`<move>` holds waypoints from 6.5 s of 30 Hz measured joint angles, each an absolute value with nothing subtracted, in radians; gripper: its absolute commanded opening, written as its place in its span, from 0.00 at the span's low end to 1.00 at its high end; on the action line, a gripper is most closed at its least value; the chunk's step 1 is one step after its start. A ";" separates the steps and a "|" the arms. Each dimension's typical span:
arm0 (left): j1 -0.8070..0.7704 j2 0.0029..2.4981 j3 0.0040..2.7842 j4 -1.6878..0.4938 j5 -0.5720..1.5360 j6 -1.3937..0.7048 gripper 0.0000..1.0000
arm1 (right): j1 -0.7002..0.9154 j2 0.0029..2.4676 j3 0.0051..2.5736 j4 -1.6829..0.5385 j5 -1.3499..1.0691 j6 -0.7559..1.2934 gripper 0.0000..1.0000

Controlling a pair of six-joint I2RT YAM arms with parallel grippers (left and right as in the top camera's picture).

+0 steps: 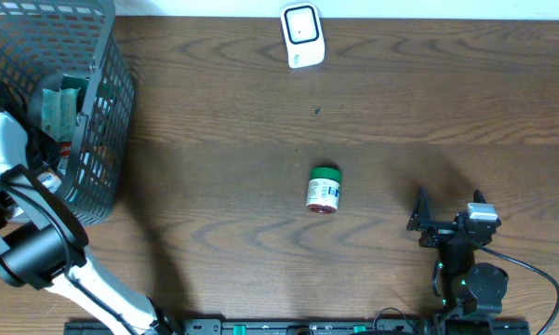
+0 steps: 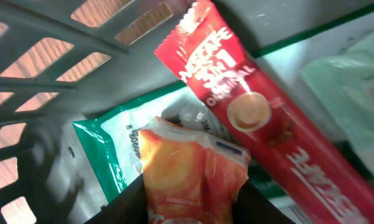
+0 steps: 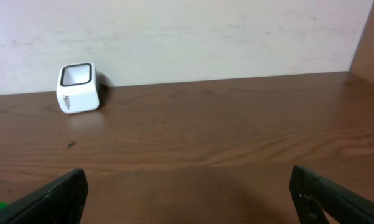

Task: Scan the item barcode
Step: 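Lower the left gripper onto the orange juice pouch and grasp it, then lift the orange pouch out of the basket toward the table centre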

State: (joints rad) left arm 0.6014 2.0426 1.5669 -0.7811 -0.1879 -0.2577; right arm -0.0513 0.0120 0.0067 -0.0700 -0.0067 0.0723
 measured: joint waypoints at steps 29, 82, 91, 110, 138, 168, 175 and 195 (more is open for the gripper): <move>0.596 1.931 1.490 -0.778 0.052 -0.265 0.78 | -0.051 0.012 0.007 -0.070 -0.007 0.072 0.99; 0.548 1.935 1.410 -0.732 -0.112 -0.213 0.36 | -0.051 0.012 0.007 -0.070 -0.007 0.072 0.99; 0.547 1.935 1.411 -0.726 -0.113 -0.205 0.07 | -0.051 0.012 0.007 -0.070 -0.007 0.072 0.99; 0.547 1.703 1.433 -0.740 -0.111 -0.236 0.07 | -0.051 0.012 0.007 -0.070 -0.007 0.072 0.99; 0.547 1.863 1.373 -0.725 -0.058 -0.258 0.41 | -0.051 0.012 0.007 -0.070 -0.007 0.072 0.99; 0.544 1.900 1.393 -0.775 -0.101 -0.259 0.07 | -0.051 0.012 0.007 -0.070 -0.007 0.072 0.99; 0.544 1.677 1.415 -0.744 -0.057 -0.271 0.07 | -0.051 0.012 0.007 -0.070 -0.007 0.072 0.99; 0.521 1.211 1.454 -0.745 0.698 -0.297 0.07 | -0.051 0.012 0.007 -0.070 -0.007 0.072 0.99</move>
State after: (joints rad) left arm 0.5213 1.2114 1.4540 -0.7452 0.6979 -0.2974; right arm -0.0513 0.0120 0.0067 -0.0700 -0.0067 0.0723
